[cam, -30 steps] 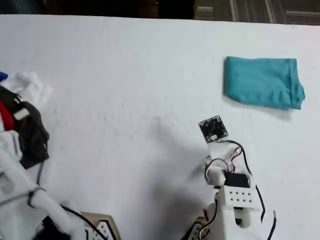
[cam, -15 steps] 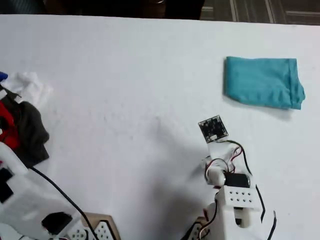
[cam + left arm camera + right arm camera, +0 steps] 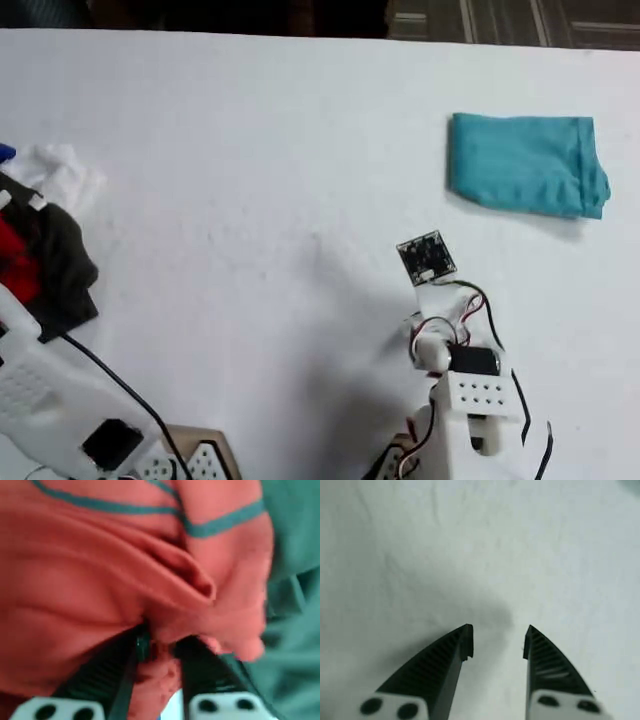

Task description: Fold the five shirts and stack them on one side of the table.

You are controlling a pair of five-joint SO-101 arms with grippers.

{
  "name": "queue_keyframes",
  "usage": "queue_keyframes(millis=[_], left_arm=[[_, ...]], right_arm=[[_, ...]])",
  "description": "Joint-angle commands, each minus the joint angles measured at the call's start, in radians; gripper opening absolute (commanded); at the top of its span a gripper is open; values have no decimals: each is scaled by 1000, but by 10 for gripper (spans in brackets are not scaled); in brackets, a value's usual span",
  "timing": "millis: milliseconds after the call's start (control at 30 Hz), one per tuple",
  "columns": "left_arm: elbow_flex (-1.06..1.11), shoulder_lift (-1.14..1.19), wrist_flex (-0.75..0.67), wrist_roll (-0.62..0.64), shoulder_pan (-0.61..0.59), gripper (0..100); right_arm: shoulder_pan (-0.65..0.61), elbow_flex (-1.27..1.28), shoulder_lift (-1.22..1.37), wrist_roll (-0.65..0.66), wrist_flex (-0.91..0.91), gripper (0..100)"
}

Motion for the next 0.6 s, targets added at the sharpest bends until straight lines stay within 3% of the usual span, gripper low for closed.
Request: queue_keyframes(millis=[0,200,333,567], left_arm=[[-122,-8,114,0,-14,24],[-418,-8,388,68,32,24],[-659,-8,614,121,135,24],[-710,-184,618,164,318,24]], right_arm=[[-4,-3,-22,-8,-12,170],[-4,-3,-22,-8,-12,170],[-4,-3,-21,-8,-15,170],[4,-2,-24,-38,-21,170]])
